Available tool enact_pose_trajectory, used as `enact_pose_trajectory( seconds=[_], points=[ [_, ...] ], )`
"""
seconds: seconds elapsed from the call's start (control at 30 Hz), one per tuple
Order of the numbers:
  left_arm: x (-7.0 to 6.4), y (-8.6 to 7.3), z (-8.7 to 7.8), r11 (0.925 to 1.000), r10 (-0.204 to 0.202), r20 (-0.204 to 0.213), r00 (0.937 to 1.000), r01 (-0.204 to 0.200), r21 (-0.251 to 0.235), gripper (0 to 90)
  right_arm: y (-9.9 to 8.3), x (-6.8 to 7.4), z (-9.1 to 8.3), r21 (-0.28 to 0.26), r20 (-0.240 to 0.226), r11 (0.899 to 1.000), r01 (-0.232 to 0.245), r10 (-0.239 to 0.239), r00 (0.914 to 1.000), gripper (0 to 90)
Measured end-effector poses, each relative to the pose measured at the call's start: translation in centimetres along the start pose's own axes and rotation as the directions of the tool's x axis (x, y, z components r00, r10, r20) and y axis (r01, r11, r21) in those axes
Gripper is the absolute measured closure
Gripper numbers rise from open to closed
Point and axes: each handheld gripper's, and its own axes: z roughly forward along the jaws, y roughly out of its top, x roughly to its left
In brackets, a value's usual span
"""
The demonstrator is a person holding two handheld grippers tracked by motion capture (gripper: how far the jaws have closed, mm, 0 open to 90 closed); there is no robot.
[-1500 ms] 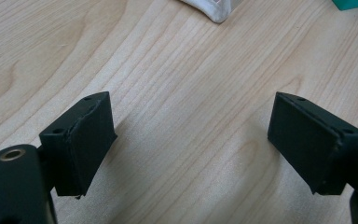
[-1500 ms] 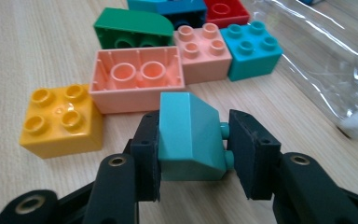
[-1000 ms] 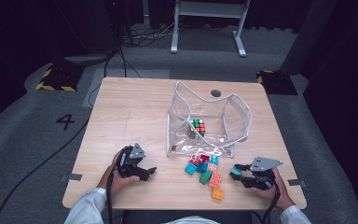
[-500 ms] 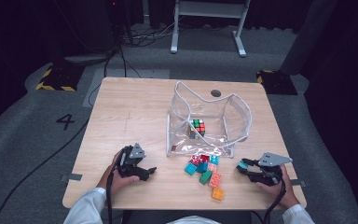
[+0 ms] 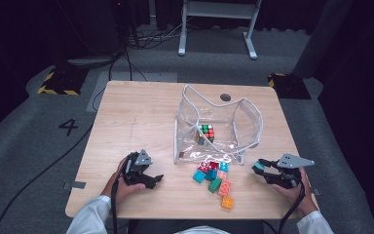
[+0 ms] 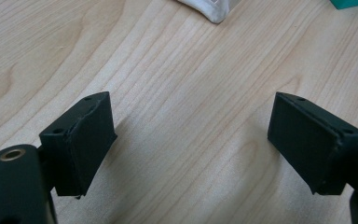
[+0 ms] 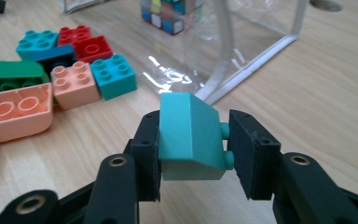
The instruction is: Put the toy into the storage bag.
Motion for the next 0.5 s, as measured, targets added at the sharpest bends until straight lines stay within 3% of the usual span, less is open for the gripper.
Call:
enact_pose_trajectory(
  seconds=[0.17, 0.33, 0.5],
  points=[
    [0.0, 0.0, 0.0, 1.0, 0.0, 0.0, 1.0, 0.0, 0.0, 14.8, 0.6, -0.9, -1.5, -0.024, 0.019, 0.999, -0.027, 0.028, 0.9994, 57.0],
    [0.0, 0.0, 0.0, 1.0, -0.002, -0.001, 1.0, 0.002, 0.0, 14.7, 2.6, -1.9, -3.3, -0.066, 0.062, 0.998, -0.004, 0.008, 0.998, 57.0],
    [0.0, 0.0, 0.0, 1.0, -0.002, -0.001, 1.0, 0.002, 0.002, 14.7, 4.7, -2.6, -4.7, -0.118, 0.074, 0.993, 0.016, -0.008, 0.9972, 57.0]
  ],
)
